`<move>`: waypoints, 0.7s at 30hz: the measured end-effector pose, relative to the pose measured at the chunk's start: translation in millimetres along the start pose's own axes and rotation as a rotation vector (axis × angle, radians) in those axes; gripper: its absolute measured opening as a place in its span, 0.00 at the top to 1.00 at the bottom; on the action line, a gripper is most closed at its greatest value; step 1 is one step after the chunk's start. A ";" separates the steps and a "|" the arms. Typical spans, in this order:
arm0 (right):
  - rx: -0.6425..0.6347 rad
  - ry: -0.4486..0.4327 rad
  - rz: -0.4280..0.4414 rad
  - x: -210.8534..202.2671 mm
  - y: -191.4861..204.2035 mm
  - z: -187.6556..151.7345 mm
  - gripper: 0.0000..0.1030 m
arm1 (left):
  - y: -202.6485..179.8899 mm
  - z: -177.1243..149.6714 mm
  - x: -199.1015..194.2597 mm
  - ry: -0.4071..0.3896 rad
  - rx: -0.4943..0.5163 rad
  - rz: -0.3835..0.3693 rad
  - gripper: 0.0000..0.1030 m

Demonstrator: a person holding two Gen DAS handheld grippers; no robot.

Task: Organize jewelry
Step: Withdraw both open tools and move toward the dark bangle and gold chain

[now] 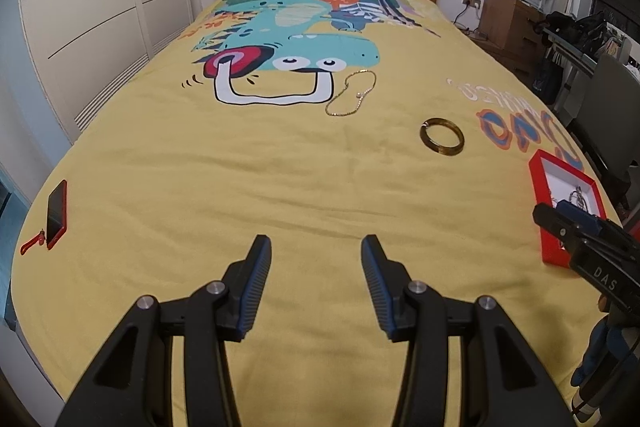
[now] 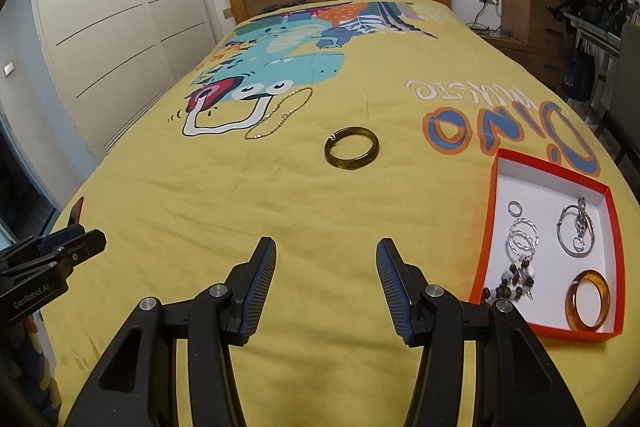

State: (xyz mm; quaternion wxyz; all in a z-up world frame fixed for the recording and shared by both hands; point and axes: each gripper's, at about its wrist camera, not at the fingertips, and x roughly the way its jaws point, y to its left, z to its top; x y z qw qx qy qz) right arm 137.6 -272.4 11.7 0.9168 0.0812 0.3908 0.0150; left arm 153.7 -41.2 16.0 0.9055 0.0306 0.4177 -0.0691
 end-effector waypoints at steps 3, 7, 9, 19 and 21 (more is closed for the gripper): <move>0.006 0.004 -0.002 9.2 -3.5 3.6 0.50 | -1.4 3.7 10.4 0.008 0.002 0.002 0.56; 0.015 0.010 -0.004 20.5 -8.7 7.6 0.50 | -2.3 6.7 24.3 0.024 0.001 0.002 0.56; 0.017 0.014 -0.005 26.4 -10.1 9.3 0.49 | -2.4 8.2 31.9 0.034 0.001 0.004 0.56; 0.044 0.045 -0.009 55.4 -21.5 10.0 0.48 | -2.0 10.7 63.3 0.078 -0.002 0.006 0.53; 0.051 0.050 -0.010 59.8 -23.3 7.9 0.45 | -2.0 9.5 67.3 0.082 -0.003 0.008 0.53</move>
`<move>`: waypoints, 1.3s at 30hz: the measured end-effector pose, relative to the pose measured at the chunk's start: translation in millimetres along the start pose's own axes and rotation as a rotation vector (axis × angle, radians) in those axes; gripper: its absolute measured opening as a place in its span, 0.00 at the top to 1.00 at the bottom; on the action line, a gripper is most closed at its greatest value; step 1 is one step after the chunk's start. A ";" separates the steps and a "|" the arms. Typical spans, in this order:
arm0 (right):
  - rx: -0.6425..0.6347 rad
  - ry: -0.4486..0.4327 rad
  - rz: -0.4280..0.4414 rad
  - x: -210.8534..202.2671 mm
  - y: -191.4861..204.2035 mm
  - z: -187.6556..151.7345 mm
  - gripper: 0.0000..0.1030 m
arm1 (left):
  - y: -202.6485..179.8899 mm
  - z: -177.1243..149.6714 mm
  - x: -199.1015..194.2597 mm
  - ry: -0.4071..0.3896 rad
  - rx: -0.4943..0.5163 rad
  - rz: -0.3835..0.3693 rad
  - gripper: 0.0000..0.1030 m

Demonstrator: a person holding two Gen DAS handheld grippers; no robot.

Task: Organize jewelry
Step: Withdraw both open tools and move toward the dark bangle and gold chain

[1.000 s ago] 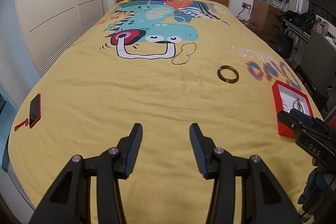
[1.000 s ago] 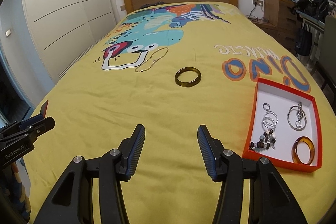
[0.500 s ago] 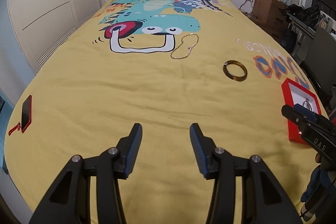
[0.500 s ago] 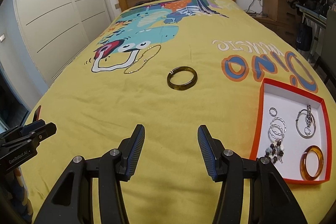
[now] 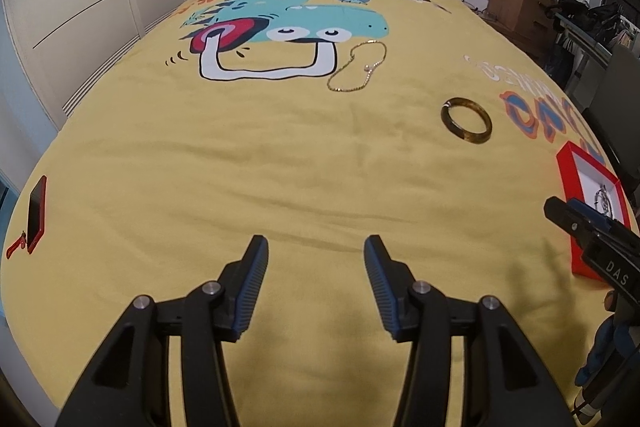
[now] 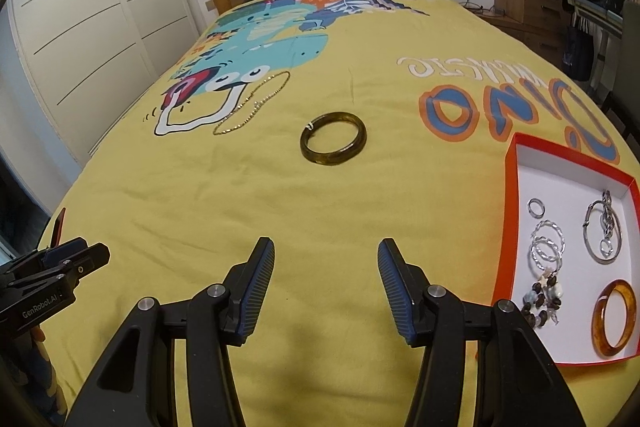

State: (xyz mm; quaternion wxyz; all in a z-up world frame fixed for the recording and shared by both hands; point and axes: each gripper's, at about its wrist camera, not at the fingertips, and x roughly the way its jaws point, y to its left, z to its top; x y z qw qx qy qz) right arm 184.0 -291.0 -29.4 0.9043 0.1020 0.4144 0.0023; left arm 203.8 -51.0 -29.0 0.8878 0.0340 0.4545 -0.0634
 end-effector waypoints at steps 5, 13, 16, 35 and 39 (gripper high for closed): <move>0.013 0.014 -0.002 8.2 -4.1 -3.7 0.45 | -1.6 -0.2 9.1 -0.003 -0.002 -0.004 0.53; 0.030 0.021 -0.001 14.9 -8.5 -6.4 0.44 | -3.5 -0.1 19.6 0.014 0.008 -0.027 0.53; 0.033 0.021 0.003 17.2 -8.0 -5.8 0.44 | -3.9 -0.3 24.7 0.027 0.010 -0.026 0.53; 0.019 -0.001 -0.002 29.1 -7.6 8.7 0.43 | -6.2 13.8 44.1 0.028 0.010 -0.015 0.53; 0.016 -0.008 0.002 31.0 -7.7 13.3 0.43 | -5.9 17.3 47.9 0.027 0.012 -0.013 0.53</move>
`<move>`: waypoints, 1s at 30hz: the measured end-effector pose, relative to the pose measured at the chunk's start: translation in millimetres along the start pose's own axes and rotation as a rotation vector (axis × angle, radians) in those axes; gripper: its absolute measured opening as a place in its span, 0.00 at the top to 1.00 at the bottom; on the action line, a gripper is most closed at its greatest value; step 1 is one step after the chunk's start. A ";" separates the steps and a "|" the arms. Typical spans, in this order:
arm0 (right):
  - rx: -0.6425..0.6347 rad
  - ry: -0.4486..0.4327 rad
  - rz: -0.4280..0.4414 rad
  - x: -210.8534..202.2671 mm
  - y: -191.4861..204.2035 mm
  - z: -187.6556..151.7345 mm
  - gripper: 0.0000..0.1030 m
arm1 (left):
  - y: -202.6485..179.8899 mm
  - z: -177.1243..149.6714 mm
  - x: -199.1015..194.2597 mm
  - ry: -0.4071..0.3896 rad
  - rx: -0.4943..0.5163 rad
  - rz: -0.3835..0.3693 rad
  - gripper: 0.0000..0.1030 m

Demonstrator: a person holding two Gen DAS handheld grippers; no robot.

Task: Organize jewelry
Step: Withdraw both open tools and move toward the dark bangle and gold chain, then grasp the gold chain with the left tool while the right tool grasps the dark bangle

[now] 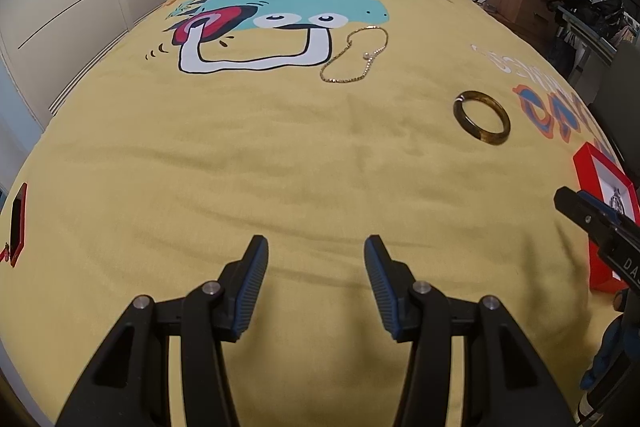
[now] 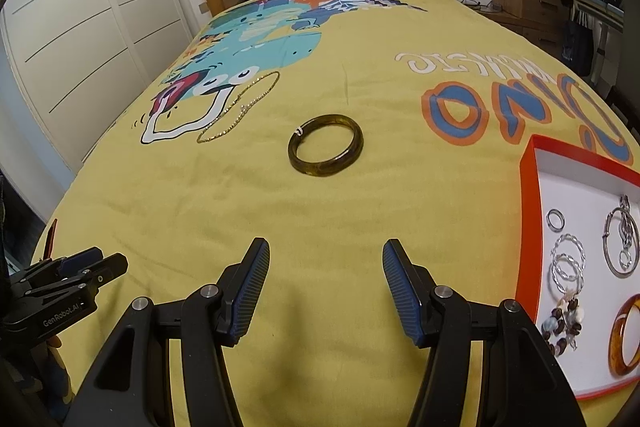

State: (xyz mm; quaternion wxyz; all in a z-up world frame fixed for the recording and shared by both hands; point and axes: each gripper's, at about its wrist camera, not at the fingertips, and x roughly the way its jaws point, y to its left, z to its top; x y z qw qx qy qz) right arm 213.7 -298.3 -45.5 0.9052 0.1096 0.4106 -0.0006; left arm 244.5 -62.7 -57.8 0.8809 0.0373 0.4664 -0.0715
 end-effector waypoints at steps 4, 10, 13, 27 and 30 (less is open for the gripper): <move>-0.002 -0.006 0.003 3.2 0.2 5.2 0.43 | 1.7 4.0 4.3 0.001 -0.004 0.002 0.53; -0.004 -0.013 0.005 7.2 1.4 11.2 0.43 | 3.1 7.8 9.0 0.003 -0.007 0.004 0.53; -0.003 -0.015 0.006 9.3 1.9 13.8 0.43 | 3.6 9.0 10.0 0.002 -0.005 0.004 0.53; -0.004 -0.004 0.001 24.5 -0.6 31.1 0.43 | 10.6 29.8 24.6 -0.003 0.012 0.017 0.53; -0.002 -0.002 0.005 28.5 -1.8 36.6 0.43 | 12.2 36.9 28.5 -0.007 0.013 0.024 0.53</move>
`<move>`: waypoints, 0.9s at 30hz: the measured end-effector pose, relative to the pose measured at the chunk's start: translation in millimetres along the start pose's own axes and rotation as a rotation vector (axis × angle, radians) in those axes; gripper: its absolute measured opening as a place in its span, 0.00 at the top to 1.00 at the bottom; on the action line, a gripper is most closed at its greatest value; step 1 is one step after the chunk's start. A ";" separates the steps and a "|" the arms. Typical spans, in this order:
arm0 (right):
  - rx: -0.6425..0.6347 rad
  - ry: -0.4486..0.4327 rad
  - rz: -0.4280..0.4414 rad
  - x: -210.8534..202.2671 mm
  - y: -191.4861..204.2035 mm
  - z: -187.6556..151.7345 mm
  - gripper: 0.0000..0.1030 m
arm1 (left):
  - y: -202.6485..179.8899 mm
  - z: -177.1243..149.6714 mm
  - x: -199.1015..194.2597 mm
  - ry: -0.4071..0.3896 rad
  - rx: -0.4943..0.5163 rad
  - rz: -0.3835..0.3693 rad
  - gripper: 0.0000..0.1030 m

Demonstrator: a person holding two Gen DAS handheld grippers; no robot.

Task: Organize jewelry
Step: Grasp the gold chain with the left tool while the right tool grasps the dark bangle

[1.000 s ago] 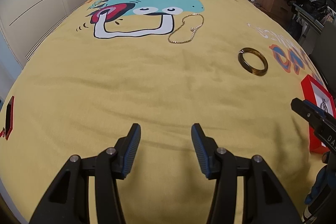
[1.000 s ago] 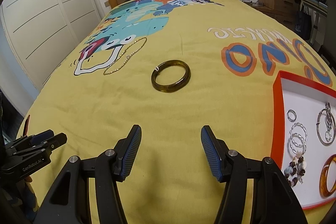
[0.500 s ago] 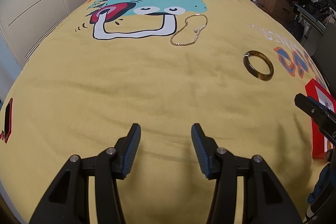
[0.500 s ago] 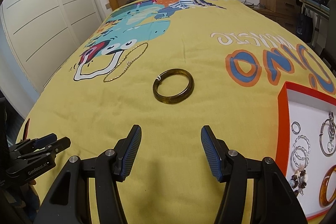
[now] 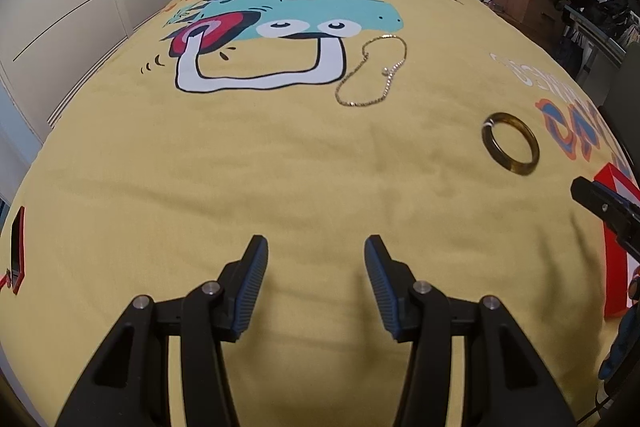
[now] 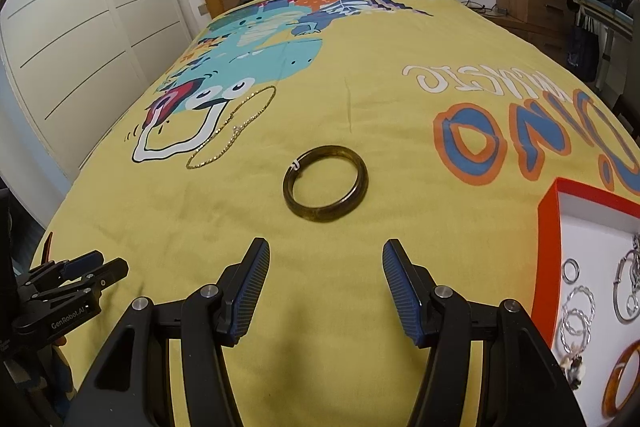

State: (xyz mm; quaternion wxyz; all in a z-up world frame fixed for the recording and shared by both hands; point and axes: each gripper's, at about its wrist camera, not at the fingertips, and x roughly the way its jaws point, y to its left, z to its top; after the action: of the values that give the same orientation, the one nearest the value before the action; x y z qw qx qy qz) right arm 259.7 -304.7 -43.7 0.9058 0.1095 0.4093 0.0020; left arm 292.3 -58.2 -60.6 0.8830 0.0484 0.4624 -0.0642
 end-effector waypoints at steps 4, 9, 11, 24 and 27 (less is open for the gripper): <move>0.001 0.003 0.003 5.1 -1.5 5.9 0.43 | 0.7 7.1 5.5 -0.003 0.000 0.000 0.46; -0.004 0.026 0.016 15.0 -1.3 14.5 0.43 | 8.0 30.1 16.9 -0.024 -0.030 -0.038 0.44; -0.015 0.035 0.019 20.4 -0.7 18.6 0.43 | 11.3 46.0 26.7 -0.021 -0.044 -0.079 0.44; -0.014 0.071 0.033 56.9 -11.7 44.8 0.43 | -20.4 117.7 96.8 0.004 0.035 -0.218 0.44; -0.013 0.082 0.035 65.9 -14.2 48.3 0.43 | -28.4 126.5 112.1 0.011 0.061 -0.210 0.44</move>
State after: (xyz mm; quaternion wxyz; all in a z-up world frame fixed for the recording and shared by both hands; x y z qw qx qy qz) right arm 338.1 -321.9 -64.4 0.8888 0.1107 0.4439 0.0248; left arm 453.6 -112.2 -81.8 0.8669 0.0267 0.4678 -0.1703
